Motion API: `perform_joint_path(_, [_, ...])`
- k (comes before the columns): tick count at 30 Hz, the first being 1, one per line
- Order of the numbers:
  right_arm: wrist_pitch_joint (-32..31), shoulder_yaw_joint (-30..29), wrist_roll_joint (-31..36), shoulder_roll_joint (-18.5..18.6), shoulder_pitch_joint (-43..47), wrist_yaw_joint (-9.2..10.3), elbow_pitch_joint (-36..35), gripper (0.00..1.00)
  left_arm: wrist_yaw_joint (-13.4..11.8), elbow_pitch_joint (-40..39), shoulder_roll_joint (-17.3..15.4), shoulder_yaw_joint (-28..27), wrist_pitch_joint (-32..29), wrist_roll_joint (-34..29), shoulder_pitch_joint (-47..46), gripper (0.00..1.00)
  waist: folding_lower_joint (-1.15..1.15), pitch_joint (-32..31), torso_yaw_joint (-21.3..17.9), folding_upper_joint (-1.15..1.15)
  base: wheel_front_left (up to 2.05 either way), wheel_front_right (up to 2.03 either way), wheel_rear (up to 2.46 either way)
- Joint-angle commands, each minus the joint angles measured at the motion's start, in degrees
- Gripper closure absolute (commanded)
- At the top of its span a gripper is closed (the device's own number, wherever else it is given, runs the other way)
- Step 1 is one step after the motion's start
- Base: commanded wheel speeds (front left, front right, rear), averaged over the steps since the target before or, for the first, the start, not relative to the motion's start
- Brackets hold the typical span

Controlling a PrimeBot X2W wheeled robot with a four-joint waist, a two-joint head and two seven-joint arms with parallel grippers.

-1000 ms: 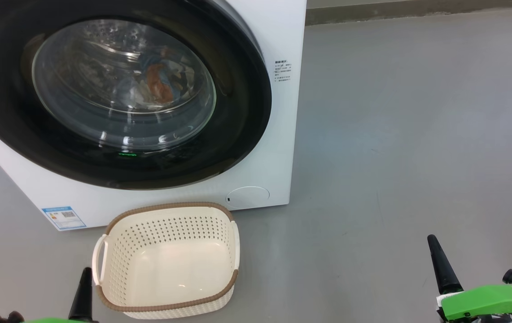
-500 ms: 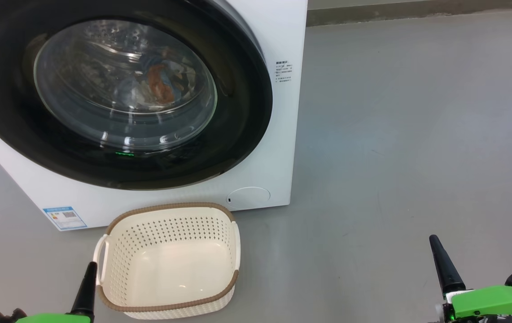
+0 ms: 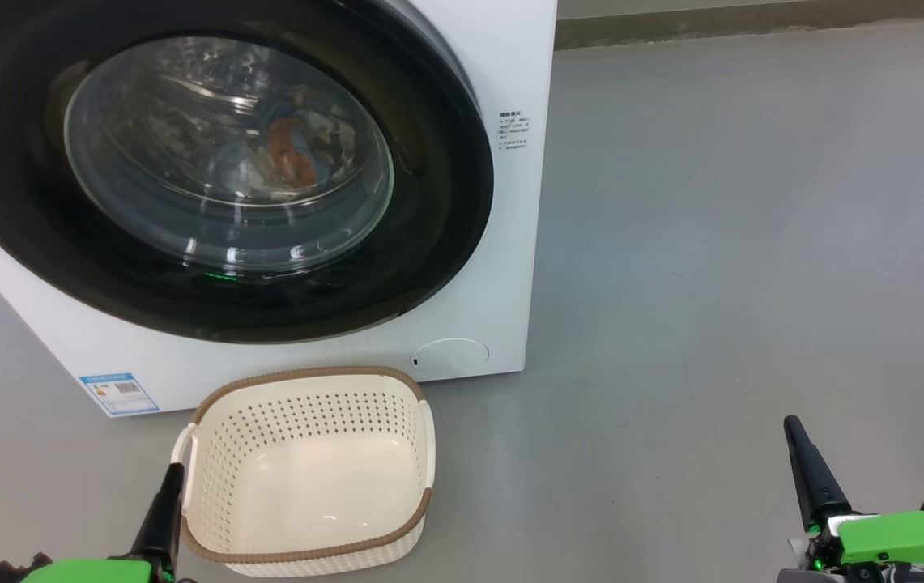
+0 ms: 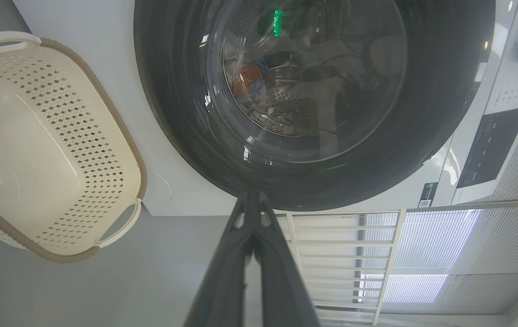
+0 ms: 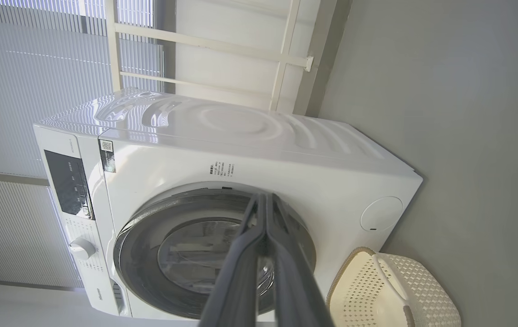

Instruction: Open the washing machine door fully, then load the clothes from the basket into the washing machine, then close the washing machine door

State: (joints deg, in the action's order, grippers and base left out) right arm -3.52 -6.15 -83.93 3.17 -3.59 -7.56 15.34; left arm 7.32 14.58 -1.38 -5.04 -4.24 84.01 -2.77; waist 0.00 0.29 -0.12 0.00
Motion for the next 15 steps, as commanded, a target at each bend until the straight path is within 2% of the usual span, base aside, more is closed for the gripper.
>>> perform_joint_path(1, [-0.48, 1.06, -2.03, 0.40, -2.32, 0.05, -1.42, 1.00, 0.15, -0.99, -1.38, -1.54, -0.53, 1.49, -2.50, 1.00, 0.00, -0.01, 0.01, 0.00, 0.00, 0.00, 0.00])
perform_joint_path(11, [-2.22, 0.52, -8.79, 0.36, -2.51, 0.07, -1.37, 1.00, 0.17, -0.56, -1.50, -1.49, -2.22, 7.99, -3.39, 1.00, 0.00, -0.11, 0.11, 0.00, 0.00, 0.00, 0.00])
perform_joint_path(15, [-2.30, 0.46, -8.92, 0.33, -2.51, 0.08, -1.36, 1.00, 0.17, -0.55, -1.50, -1.49, -2.26, 8.15, -3.41, 1.00, 0.00, -0.11, 0.12, 0.00, 0.00, 0.00, 0.00])
